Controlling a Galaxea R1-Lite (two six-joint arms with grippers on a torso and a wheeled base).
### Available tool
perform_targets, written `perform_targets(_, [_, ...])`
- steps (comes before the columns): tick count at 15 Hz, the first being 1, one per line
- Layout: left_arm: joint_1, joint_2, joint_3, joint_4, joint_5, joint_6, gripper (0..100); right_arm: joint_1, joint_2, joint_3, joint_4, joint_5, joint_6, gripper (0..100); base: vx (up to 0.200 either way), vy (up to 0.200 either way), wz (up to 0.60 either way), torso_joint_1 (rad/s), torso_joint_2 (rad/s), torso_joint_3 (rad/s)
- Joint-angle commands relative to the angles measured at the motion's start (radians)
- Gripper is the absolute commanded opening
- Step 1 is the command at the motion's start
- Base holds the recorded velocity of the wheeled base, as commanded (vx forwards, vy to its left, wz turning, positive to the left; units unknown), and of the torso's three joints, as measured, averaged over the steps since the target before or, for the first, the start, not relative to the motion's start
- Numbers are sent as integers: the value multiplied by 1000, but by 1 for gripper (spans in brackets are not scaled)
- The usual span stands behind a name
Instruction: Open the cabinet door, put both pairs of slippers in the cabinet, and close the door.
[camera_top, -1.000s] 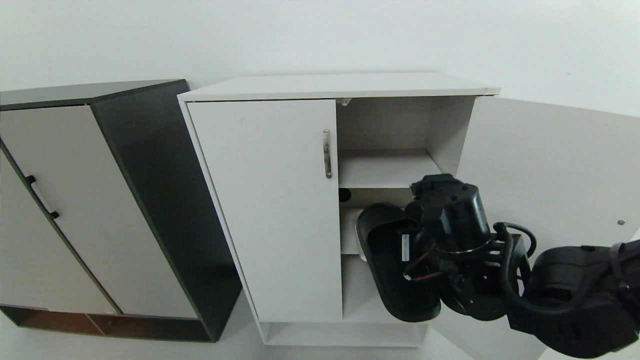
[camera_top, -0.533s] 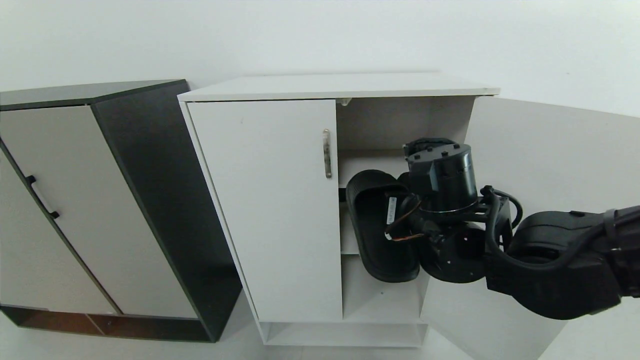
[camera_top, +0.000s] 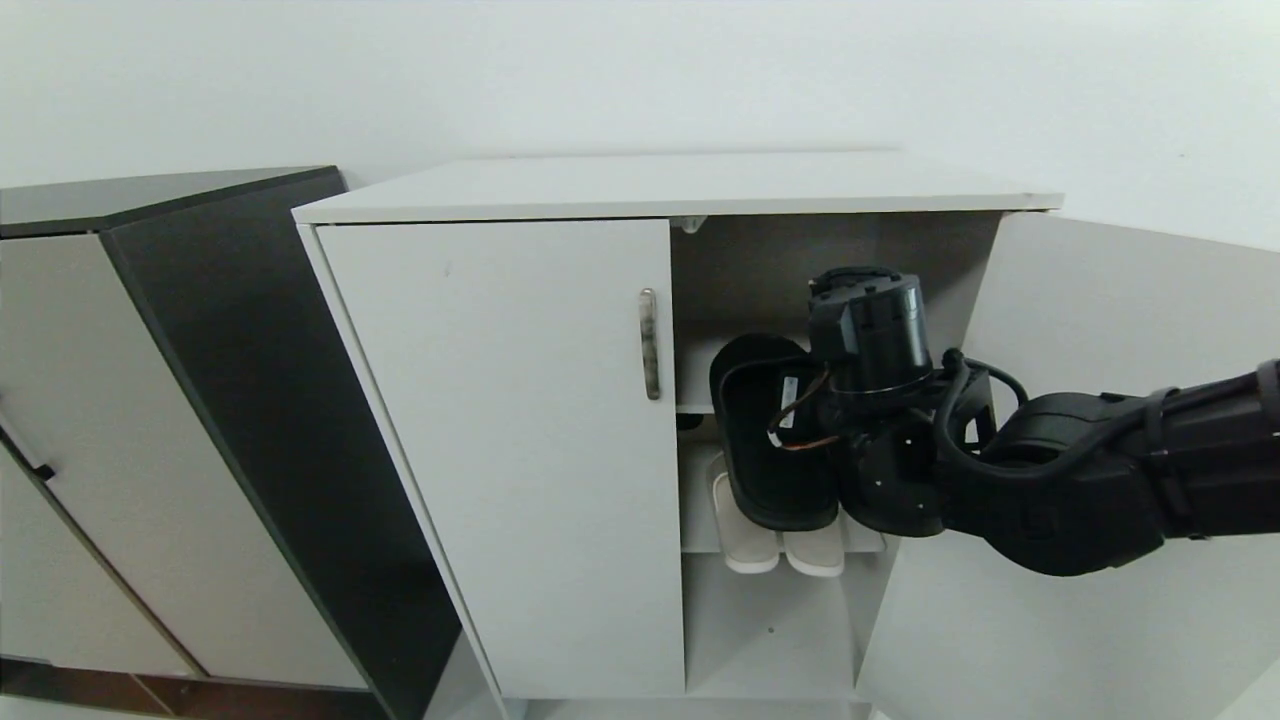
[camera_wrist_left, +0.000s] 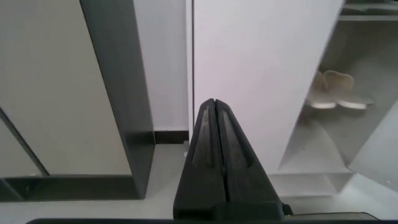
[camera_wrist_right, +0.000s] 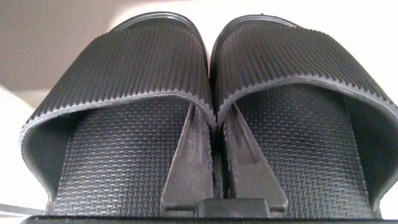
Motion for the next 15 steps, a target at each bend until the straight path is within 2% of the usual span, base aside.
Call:
perform_targets(1, [0,0,0,0,0,-1,0,-4,16,-13,1,0,0,0,200,0,0,7,2,7])
perform_targets(3, [0,0,0,0,-1,-1,0,-11,20,-12,-1,1,-17,0,200,0,0,-2,2,2])
perform_targets(9, [0,0,0,0,-3,-1,0,-38,73,-53,-5,11,-43,0,0,0,0,0,0,0])
perform_targets(12, [0,0,0,0,-3,-2,0,-90,132,-159,-2,95,-89,0,0,0,0,0,0,0])
perform_targets(15, [0,0,0,0,-3,-4,0,-139,218,-289,1,106,-120,0,0,0,0,0,0,0])
